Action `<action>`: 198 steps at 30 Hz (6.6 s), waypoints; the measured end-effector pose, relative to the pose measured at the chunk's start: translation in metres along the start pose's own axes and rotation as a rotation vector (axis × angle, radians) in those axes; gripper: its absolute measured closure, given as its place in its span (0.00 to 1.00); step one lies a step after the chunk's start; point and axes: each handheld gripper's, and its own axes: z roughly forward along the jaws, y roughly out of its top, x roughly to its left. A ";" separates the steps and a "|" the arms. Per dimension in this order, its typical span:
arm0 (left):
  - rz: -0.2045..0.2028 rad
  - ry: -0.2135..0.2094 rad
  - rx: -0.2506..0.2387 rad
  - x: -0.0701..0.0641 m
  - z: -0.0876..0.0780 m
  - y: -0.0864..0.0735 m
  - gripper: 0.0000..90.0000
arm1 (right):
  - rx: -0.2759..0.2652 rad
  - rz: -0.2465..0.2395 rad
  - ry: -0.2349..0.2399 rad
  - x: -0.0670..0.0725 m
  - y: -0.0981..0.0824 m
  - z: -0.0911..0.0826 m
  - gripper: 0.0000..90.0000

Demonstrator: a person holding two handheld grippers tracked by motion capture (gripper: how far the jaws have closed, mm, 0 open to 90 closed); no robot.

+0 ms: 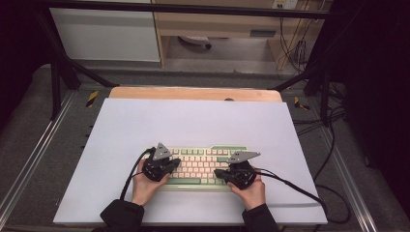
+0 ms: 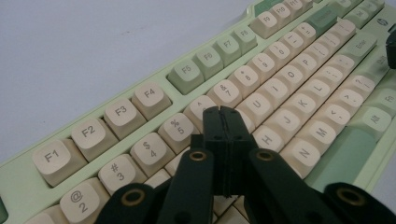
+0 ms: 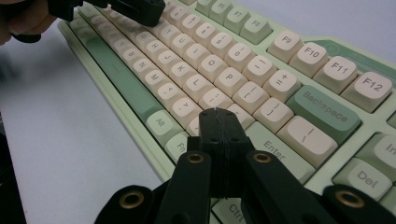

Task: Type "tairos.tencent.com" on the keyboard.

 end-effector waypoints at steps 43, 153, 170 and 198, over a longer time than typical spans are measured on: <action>-0.004 -0.001 -0.031 0.012 -0.051 -0.027 1.00 | -0.028 0.002 0.012 0.002 0.009 -0.005 1.00; 0.011 -0.045 -0.009 -0.003 -0.034 -0.030 1.00 | -0.018 -0.014 0.013 0.003 0.011 0.007 1.00; -0.019 -0.027 -0.049 0.016 -0.062 -0.038 1.00 | -0.042 0.003 0.014 0.003 0.017 0.006 1.00; -0.054 -0.007 -0.051 0.033 -0.077 -0.053 1.00 | -0.015 0.015 -0.010 0.009 0.039 0.048 1.00</action>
